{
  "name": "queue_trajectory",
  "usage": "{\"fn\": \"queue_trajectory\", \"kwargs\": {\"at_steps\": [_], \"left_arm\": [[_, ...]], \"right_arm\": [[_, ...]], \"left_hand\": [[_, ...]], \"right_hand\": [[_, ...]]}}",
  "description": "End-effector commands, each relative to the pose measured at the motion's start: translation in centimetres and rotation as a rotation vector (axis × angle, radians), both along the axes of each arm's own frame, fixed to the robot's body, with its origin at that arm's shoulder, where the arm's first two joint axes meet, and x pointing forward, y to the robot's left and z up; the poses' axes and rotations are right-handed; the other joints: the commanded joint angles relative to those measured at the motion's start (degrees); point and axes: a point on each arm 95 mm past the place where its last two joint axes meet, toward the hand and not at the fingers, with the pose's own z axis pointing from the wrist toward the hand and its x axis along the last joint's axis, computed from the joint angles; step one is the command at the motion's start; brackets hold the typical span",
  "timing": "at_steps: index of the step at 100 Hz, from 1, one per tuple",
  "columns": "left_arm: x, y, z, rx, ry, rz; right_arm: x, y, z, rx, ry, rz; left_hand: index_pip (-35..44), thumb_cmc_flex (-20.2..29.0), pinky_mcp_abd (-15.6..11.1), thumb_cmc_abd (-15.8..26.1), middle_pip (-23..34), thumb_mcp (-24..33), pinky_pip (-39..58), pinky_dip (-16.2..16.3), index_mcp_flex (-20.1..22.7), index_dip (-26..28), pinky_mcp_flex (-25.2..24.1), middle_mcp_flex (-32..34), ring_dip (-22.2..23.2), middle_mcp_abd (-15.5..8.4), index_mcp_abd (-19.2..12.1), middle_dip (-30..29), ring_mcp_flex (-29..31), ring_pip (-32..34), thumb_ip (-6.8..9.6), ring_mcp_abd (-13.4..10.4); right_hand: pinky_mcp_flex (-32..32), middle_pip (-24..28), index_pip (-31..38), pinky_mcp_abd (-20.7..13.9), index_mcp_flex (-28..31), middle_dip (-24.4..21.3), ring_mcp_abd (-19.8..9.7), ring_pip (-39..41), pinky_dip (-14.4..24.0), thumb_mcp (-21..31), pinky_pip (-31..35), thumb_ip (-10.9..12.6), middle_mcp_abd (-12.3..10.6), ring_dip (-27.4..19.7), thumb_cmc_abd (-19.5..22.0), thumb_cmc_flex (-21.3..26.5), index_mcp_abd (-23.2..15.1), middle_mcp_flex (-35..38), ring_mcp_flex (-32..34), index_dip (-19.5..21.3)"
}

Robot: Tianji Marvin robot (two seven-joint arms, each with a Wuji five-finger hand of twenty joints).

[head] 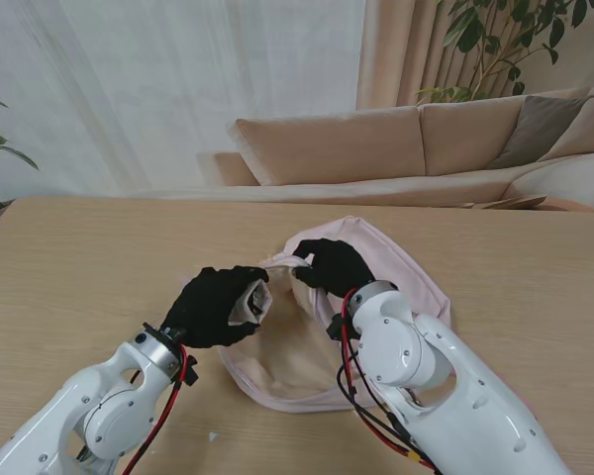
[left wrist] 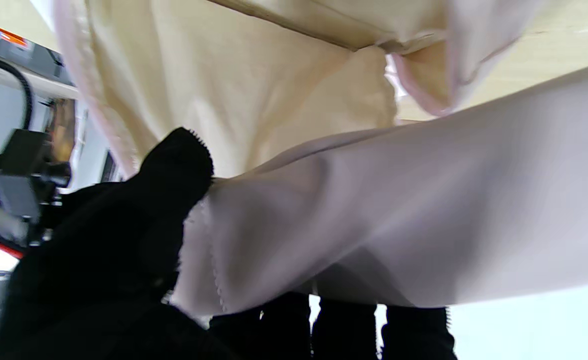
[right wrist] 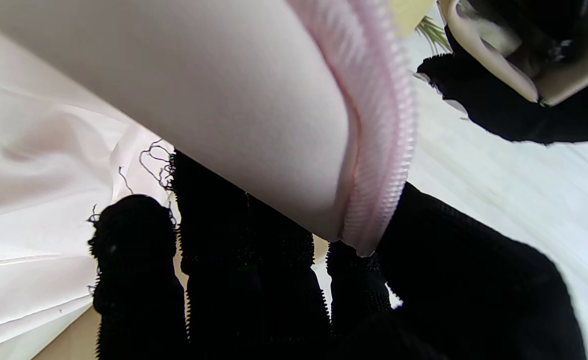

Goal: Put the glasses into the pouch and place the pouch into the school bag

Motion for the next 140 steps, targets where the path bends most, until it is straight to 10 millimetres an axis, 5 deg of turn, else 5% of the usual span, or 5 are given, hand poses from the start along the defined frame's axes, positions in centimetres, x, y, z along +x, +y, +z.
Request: {"fn": "queue_trajectory", "kwargs": {"at_steps": [1, 73, 140], "left_arm": [[-0.1, -0.7, 0.4, 0.024, -0.004, -0.044], [0.6, -3.7, -0.8, 0.347, 0.088, -0.369], [-0.2, -4.7, 1.6, 0.385, 0.014, -0.506]], "right_arm": [[-0.3, 0.1, -0.2, 0.006, 0.015, 0.011], [-1.1, -0.5, 0.6, 0.025, -0.017, 0.0], [-1.0, -1.0, 0.4, 0.024, -0.006, -0.011]], "left_hand": [[5.24, 4.42, -0.17, 4.86, -0.73, 4.86, 3.03, 1.83, 0.85, 0.93, 1.2, 0.32, 1.27, 0.03, -2.84, -0.5, 0.81, 0.39, 3.52, -1.44], [7.72, 5.71, -1.37, 5.28, -1.39, 5.32, 1.2, 0.88, 0.63, 3.35, 1.94, 1.77, 0.49, -2.14, -4.74, -0.78, 1.16, -1.82, 3.44, -3.46], [10.13, 7.58, -2.06, 5.67, -1.13, 5.12, -0.46, 0.73, 0.95, 5.51, 2.25, 3.72, 0.16, -4.63, -6.38, -0.43, 2.2, -3.25, 3.63, -4.65]], "right_hand": [[0.73, 0.21, 2.35, 1.02, 3.32, 0.02, 1.37, 0.98, 0.88, 1.8, 2.22, 0.31, 0.14, 0.45, 0.27, 1.84, -3.74, 1.42, 2.02, 0.01], [0.73, 0.69, 2.35, 1.19, 3.23, 0.29, 1.62, 1.18, 0.87, 1.34, 2.49, 0.31, 0.32, 0.42, 0.56, 2.11, -3.92, 0.99, 2.03, 0.32], [0.98, 0.88, 2.26, 1.23, 3.29, 0.44, 1.77, 1.4, 0.87, 1.09, 2.66, 0.35, 0.46, 0.43, 0.64, 2.27, -3.89, 0.88, 2.11, 0.52]]}}
